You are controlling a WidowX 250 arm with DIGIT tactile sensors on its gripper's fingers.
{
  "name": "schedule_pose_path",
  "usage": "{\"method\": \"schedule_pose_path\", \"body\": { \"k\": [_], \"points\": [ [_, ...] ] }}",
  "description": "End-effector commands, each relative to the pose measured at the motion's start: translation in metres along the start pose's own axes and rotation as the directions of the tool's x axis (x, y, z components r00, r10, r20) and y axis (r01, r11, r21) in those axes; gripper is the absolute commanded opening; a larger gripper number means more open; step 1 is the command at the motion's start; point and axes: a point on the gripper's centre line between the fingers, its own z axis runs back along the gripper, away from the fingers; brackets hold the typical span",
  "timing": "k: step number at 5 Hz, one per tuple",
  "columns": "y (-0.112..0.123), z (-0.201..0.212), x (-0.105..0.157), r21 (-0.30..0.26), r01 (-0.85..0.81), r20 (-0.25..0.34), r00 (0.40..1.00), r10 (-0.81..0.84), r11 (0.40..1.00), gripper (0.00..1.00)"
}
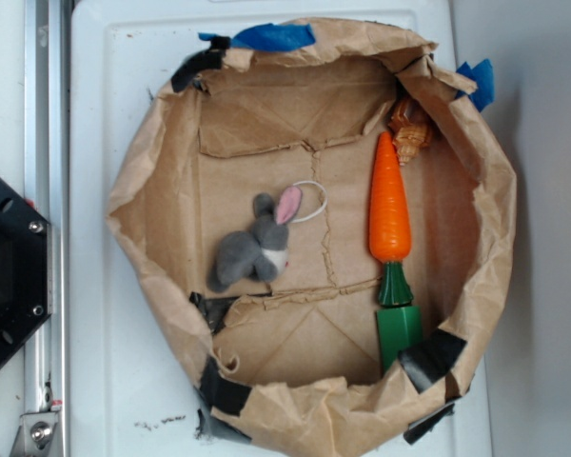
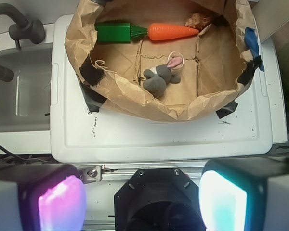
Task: Grab the carrot.
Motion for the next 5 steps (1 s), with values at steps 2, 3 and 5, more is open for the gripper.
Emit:
{"method": "schedule_pose_path", "body": {
  "k": [2,3,5],
  "points": [
    [0.004,-0.02,0.045,-0.005,-0.12,-0.078,0.99,0.12,0.993,1.0],
    [0.018,-0.04,0.092,0.003,-0.206,-0.124,0.971,0.205,0.979,1.0],
    [0.023,-0.074,0.138,-0.048,-0.659,-0.145,0.748,0.647,0.751,1.0]
  ]
}}
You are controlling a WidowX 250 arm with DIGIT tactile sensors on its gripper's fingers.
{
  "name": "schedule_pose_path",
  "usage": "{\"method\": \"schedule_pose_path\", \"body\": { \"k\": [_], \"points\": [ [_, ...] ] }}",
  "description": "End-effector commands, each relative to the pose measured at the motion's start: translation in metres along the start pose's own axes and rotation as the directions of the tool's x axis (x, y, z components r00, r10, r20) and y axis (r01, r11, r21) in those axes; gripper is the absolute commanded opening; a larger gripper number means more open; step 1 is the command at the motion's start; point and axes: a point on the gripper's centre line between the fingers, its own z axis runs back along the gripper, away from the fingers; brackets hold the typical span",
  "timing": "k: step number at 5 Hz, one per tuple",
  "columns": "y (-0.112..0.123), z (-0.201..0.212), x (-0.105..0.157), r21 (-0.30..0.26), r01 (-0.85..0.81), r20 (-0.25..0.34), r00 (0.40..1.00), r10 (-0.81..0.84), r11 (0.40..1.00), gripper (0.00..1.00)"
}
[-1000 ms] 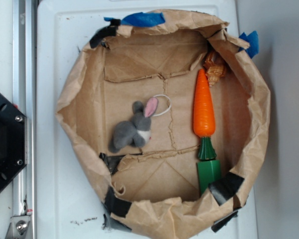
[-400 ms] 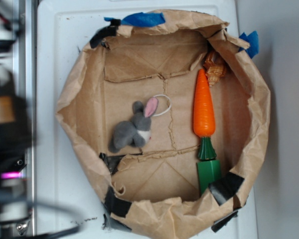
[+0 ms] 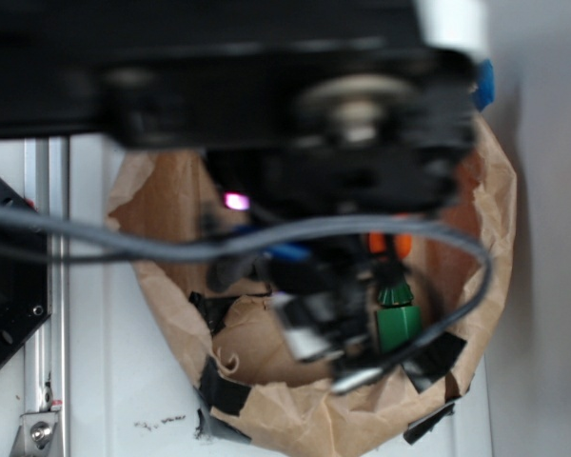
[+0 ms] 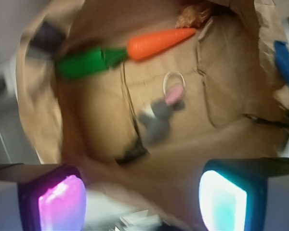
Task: Grab the carrot.
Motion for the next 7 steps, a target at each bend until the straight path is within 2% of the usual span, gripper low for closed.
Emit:
{"method": "schedule_pose_path", "body": {
  "k": [1,3,4,5,6,7],
  "points": [
    [0.005,0.006,0.012,-0.079,-0.255,0.032,0.965,0.259,0.964,1.0],
    [0.005,0.006,0.012,-0.079,-0.255,0.032,0.965,0.259,0.964,1.0],
    [0.018,-0.038,0.01,-0.08,-0.302,0.133,0.941,0.31,0.95,1.0],
    [0.026,-0.063,0.011,-0.064,-0.351,0.174,0.918,0.357,0.934,1.0],
    [0.034,-0.087,0.029,-0.018,-0.427,0.167,0.89,0.424,0.904,1.0],
    [0.029,-0.078,0.055,-0.076,-0.453,0.222,0.861,0.458,0.888,1.0]
  ]
}}
